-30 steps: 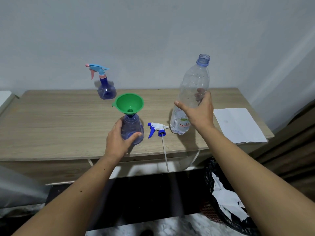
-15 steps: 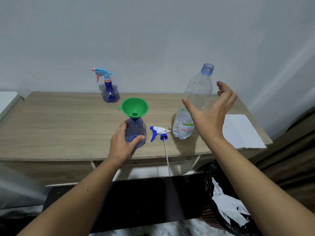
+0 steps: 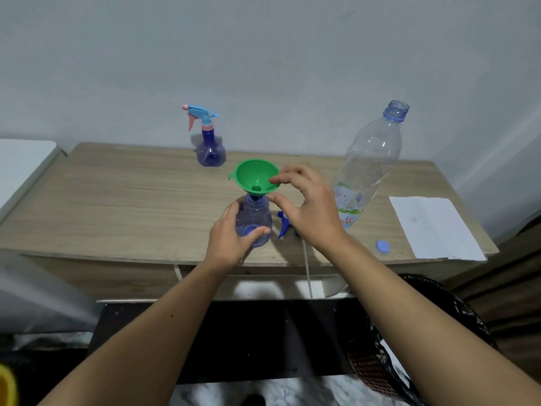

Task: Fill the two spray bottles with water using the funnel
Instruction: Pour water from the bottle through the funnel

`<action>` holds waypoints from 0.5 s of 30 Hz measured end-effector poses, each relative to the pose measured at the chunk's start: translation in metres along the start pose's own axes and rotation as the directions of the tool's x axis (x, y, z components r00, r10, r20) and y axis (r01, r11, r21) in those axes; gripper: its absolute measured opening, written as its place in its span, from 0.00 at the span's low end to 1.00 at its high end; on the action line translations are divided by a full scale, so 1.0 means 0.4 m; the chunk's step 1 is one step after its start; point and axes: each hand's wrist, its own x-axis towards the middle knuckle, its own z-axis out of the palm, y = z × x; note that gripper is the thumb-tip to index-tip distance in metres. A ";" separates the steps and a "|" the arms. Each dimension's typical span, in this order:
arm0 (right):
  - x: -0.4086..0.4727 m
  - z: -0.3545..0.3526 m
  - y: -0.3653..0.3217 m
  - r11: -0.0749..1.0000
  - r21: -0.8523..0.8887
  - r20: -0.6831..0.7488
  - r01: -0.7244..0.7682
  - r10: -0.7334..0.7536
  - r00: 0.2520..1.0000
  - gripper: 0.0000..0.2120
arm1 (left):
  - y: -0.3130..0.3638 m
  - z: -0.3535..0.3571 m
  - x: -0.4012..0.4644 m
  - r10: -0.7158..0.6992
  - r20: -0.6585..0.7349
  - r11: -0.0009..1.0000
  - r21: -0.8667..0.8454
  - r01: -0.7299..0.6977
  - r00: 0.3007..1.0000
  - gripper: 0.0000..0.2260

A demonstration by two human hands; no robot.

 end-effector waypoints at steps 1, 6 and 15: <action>0.002 0.003 0.002 1.000 -0.006 0.011 0.011 -0.011 1.000 0.09 | -0.001 0.000 0.000 0.003 0.002 1.000 -0.004 -0.003 1.000 0.42; 0.009 -0.002 0.005 0.997 -0.034 0.020 0.063 -0.063 0.998 0.04 | 0.000 -0.005 0.000 0.017 0.010 1.000 -0.010 -0.017 1.000 0.41; 0.041 -0.033 0.022 0.997 0.053 -0.134 0.048 -0.041 0.990 0.04 | -0.002 -0.001 -0.002 0.004 0.020 1.000 -0.020 -0.004 1.000 0.40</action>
